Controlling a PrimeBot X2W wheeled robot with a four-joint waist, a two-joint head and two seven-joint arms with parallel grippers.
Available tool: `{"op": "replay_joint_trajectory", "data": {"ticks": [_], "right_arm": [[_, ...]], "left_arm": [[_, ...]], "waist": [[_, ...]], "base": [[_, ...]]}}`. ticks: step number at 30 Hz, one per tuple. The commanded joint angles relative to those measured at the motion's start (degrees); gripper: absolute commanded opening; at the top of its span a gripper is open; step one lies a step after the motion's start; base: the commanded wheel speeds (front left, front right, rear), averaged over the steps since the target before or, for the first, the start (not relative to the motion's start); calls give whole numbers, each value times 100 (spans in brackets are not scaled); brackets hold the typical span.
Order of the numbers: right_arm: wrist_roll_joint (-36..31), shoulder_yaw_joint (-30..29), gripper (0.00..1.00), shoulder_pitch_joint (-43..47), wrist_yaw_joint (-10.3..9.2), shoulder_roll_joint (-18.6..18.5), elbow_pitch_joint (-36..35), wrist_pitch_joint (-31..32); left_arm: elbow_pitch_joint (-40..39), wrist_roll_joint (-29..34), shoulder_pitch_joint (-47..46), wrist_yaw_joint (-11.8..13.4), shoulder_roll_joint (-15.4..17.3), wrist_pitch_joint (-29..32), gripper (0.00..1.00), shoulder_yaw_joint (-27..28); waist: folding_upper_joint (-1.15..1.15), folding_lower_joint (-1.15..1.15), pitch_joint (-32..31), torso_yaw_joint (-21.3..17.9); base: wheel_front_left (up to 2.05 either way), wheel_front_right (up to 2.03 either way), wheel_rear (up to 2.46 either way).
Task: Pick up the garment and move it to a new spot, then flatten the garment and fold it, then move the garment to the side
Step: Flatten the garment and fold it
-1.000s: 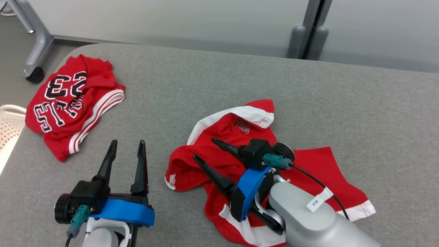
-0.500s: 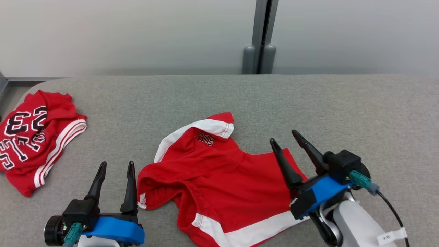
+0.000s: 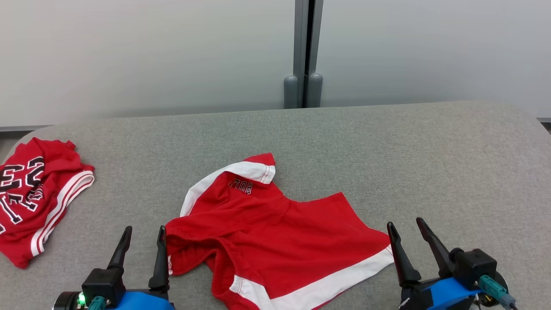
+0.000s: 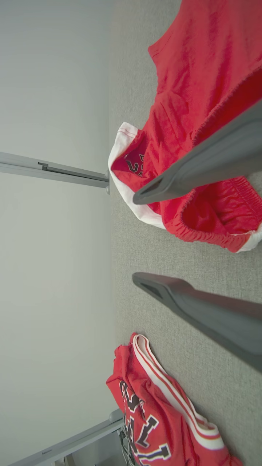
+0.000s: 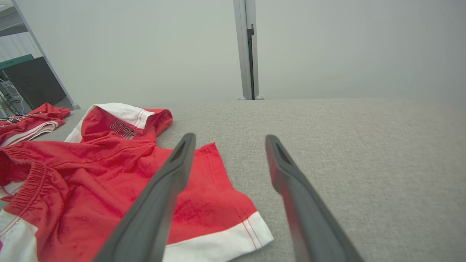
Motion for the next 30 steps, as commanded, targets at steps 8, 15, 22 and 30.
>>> {"op": "replay_joint_trajectory", "data": {"ticks": [8,15,22,30], "right_arm": [[-141,-160,100,422,1,132,-154,-19],[-220,-192,100,370,1,158,-158,-19],[-254,-205,100,328,1,165,-73,-19],[-421,-367,100,51,1,22,416,-19]], "left_arm": [[42,88,146,-10,42,-17,100,85],[4,92,124,-10,27,-17,100,102],[-62,18,76,-10,-2,-17,100,1],[-123,-144,58,-10,181,-16,100,-1182]], "waist": [[0,1,-104,63],[0,1,-128,123],[0,1,-124,134],[0,1,-62,117]], "base": [[0,0,0],[0,0,0],[0,0,0],[0,0,0]]}}
